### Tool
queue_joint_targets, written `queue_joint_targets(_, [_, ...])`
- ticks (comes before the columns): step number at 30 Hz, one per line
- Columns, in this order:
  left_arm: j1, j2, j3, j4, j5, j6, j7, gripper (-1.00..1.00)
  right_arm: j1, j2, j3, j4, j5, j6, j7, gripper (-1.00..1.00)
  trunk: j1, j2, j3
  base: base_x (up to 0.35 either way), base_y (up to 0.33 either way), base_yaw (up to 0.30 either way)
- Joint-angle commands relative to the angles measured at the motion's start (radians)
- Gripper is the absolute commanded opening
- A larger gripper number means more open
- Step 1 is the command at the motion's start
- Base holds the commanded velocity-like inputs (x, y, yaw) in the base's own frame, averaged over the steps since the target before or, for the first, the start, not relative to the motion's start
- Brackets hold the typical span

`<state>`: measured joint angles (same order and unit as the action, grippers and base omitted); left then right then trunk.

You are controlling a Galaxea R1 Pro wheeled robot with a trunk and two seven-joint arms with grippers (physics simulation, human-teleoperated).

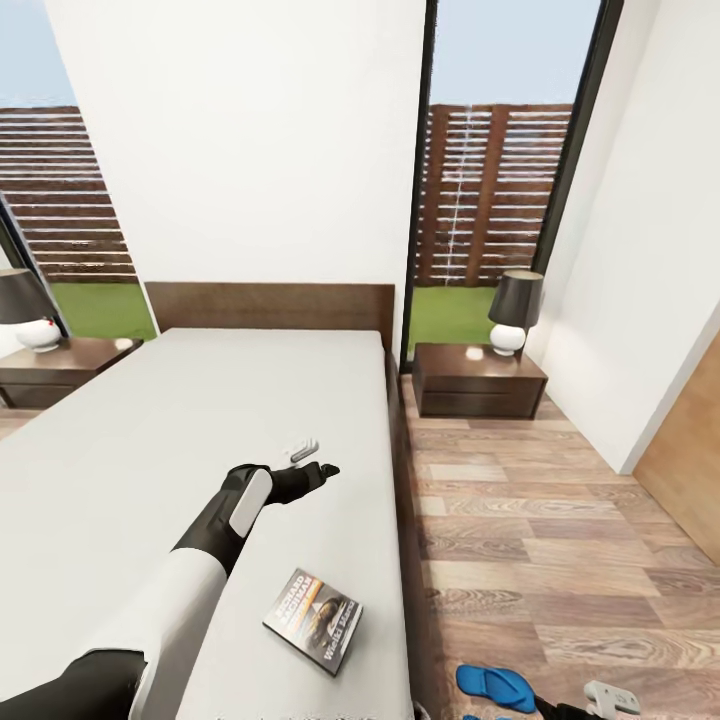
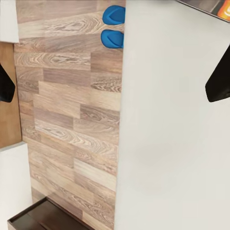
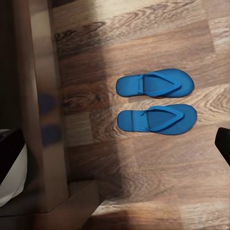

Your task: In the bedroom, move the book from the bed onto either nightstand, and place the two sandals side by side next to the bed.

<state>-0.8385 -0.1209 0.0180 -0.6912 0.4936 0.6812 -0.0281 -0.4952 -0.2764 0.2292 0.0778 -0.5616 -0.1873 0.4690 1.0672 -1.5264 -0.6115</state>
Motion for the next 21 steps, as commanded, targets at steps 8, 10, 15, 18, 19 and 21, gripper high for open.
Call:
queue_joint_targets(8, [-0.001, 0.0, 0.002, -0.001, -0.001, 0.005, -0.003, 1.0, -0.002, 0.0, 0.009, 0.005, -0.009, -0.006, 0.007, 1.0, 0.0, -0.001, -0.014, 0.0, 0.0, 0.0])
queue_joint_targets(10, [-0.001, 0.0, 0.002, -0.001, -0.001, 0.005, -0.003, 1.0, -0.002, 0.0, 0.008, 0.004, -0.009, -0.006, 0.007, 1.0, 0.0, -0.001, -0.017, 0.0, 0.0, 0.0])
queue_joint_targets(15, [-0.001, 0.0, 0.002, -0.001, -0.001, 0.005, -0.003, 1.0, -0.002, 0.0, 0.008, 0.005, -0.009, -0.006, 0.007, 1.0, 0.0, -0.001, -0.025, 0.0, 0.0, 0.0])
queue_joint_targets(18, [-0.001, 0.0, 0.002, -0.001, -0.001, 0.005, -0.003, 1.0, -0.002, 0.0, 0.009, 0.005, -0.009, -0.006, 0.007, 1.0, 0.0, -0.001, -0.029, 0.0, 0.0, 0.0])
queue_joint_targets(19, [-0.001, 0.0, 0.002, -0.001, -0.001, 0.005, -0.003, 1.0, -0.002, 0.0, 0.009, 0.004, -0.009, -0.006, 0.007, 1.0, 0.0, -0.001, -0.031, 0.0, 0.0, 0.0])
queue_joint_targets(21, [-0.001, 0.0, 0.002, -0.001, -0.001, 0.005, -0.003, 1.0, -0.002, 0.0, 0.009, 0.005, -0.009, -0.006, 0.007, 1.0, 0.0, -0.001, -0.034, 0.0, 0.0, 0.0])
